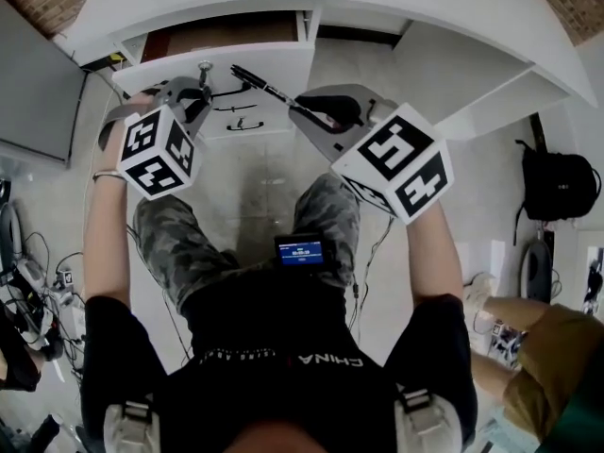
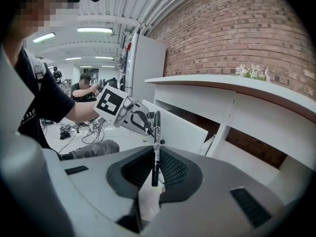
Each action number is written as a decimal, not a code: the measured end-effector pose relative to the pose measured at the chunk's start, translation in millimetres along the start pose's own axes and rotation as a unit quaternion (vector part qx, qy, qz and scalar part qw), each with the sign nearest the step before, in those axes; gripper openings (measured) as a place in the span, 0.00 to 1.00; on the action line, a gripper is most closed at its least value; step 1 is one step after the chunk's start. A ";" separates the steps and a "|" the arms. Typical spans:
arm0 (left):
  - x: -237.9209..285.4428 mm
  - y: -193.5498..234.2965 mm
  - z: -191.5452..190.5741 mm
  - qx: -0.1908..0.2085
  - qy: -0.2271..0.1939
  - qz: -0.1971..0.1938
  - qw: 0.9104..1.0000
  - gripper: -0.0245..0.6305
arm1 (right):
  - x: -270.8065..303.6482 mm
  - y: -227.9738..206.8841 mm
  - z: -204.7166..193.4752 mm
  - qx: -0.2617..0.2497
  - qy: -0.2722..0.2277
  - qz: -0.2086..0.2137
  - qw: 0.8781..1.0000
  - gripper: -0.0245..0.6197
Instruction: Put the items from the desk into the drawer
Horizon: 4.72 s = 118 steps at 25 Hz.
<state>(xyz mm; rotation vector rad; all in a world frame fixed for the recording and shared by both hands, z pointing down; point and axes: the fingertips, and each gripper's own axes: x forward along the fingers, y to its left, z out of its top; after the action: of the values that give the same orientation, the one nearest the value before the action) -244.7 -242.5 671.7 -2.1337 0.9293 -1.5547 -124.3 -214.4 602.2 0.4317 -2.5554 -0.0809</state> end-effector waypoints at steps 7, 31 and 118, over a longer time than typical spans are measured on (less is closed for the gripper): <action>-15.6 -22.9 5.4 0.005 -0.002 -0.007 1.000 0.08 | -14.4 10.1 10.0 0.000 -0.009 0.022 1.000 0.11; -19.3 -81.2 -3.7 -0.014 0.006 0.053 0.998 0.08 | -20.4 5.5 20.0 0.005 -0.040 0.063 0.997 0.11; -50.4 -107.7 5.9 -0.158 -0.121 0.050 0.979 0.06 | 165.9 34.5 -48.8 -0.186 0.350 0.179 0.901 0.11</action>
<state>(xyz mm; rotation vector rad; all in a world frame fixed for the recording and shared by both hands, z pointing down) -215.8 -130.6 700.0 -2.3786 1.2419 -1.1279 -241.6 -233.4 732.5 -0.1510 -1.8066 -0.2282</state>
